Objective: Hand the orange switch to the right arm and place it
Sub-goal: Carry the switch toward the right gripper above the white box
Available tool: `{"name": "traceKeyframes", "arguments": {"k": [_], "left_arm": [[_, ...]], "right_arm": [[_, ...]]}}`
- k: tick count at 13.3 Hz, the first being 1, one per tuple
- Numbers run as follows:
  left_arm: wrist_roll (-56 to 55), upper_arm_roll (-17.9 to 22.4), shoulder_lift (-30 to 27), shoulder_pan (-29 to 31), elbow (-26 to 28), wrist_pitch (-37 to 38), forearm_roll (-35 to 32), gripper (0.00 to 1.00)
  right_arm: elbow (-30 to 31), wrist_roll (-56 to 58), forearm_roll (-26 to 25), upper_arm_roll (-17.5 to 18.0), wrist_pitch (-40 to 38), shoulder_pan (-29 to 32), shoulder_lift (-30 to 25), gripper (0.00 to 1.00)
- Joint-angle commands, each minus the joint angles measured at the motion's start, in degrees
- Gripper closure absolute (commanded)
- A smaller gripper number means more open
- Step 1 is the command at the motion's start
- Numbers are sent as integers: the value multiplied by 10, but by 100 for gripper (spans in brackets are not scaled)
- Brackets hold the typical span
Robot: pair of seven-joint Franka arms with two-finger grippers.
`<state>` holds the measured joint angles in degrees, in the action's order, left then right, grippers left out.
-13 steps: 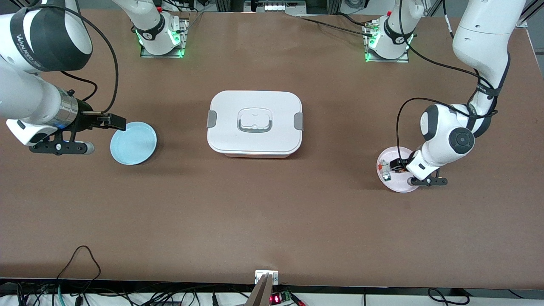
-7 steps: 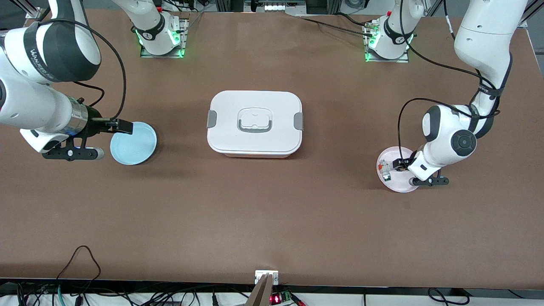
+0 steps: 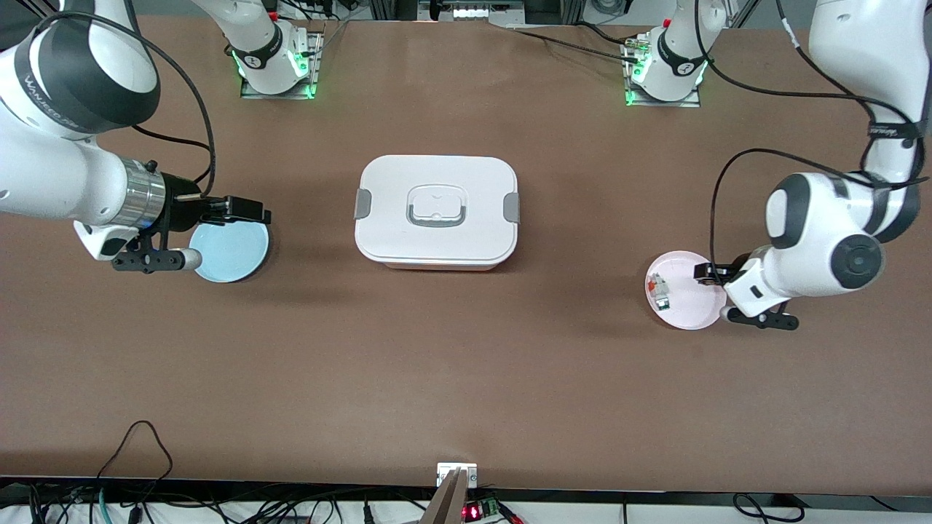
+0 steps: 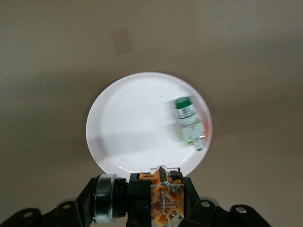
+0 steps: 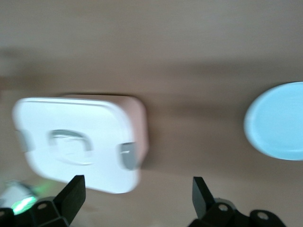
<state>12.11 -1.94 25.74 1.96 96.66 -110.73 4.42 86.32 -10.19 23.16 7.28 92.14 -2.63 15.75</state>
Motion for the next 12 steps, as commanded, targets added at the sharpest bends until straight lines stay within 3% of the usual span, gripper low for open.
{"name": "traceKeyframes", "arguments": {"k": [1, 3, 8, 10, 12], "left_arm": [[139, -3, 3, 21, -54, 47, 81, 82], [207, -5, 2, 23, -56, 64, 151, 83], [384, -61, 8, 23, -56, 107, 353, 85], [440, -68, 9, 15, -55, 107, 420, 84], [479, -103, 9, 21, -55, 106, 481, 84]], "right_arm": [[-4, 7, 95, 0, 8, 3, 4, 0], [-3, 7, 177, 0, 20, 3, 9, 0], [-1, 8, 342, 0, 46, -2, 36, 0], [1, 10, 398, 0, 48, -3, 41, 0], [1, 11, 441, 0, 50, -6, 57, 0]]}}
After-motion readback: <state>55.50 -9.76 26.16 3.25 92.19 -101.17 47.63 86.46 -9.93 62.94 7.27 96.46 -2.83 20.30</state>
